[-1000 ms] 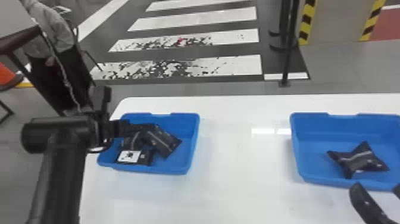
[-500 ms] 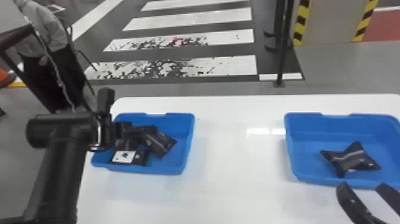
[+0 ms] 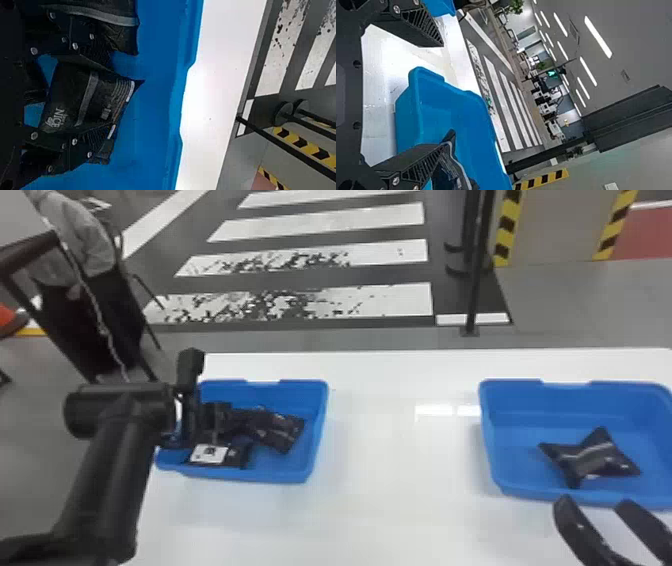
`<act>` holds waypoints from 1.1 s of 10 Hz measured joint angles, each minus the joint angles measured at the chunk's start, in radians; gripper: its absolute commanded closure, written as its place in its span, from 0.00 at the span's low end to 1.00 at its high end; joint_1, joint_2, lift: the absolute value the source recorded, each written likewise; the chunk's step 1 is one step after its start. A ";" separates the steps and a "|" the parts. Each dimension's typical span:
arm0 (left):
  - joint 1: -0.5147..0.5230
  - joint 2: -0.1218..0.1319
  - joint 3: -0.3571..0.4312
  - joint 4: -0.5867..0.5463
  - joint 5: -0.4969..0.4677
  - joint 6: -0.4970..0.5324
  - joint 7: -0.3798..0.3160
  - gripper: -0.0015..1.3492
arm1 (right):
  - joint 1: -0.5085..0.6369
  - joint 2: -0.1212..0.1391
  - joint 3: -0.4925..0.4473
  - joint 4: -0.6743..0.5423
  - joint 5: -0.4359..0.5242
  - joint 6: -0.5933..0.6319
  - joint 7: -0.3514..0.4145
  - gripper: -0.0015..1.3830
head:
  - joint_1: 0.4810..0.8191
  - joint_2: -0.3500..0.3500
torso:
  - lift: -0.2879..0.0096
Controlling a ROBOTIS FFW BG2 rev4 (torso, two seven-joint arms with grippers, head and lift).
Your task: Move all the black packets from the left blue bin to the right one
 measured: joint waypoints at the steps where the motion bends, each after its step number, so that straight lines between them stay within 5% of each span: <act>1: 0.005 -0.003 0.000 0.001 -0.008 0.009 0.000 0.94 | 0.003 0.000 -0.001 0.001 -0.008 0.000 0.000 0.09 | 0.63 0.81 | 0.50; 5: 0.060 0.000 0.014 -0.023 0.053 -0.098 -0.044 0.90 | 0.022 0.000 -0.003 -0.019 -0.031 0.000 0.005 0.09 | 0.63 0.79 | 0.50; 8: 0.256 -0.004 0.046 -0.372 0.262 -0.098 -0.061 0.90 | 0.028 0.000 -0.003 -0.041 -0.043 0.000 0.012 0.09 | 0.63 0.71 | 0.50; 11: 0.427 -0.039 0.059 -0.697 0.427 -0.071 -0.076 0.90 | -0.007 0.000 -0.003 -0.052 -0.059 0.039 0.065 0.09 | 0.63 0.61 | 0.50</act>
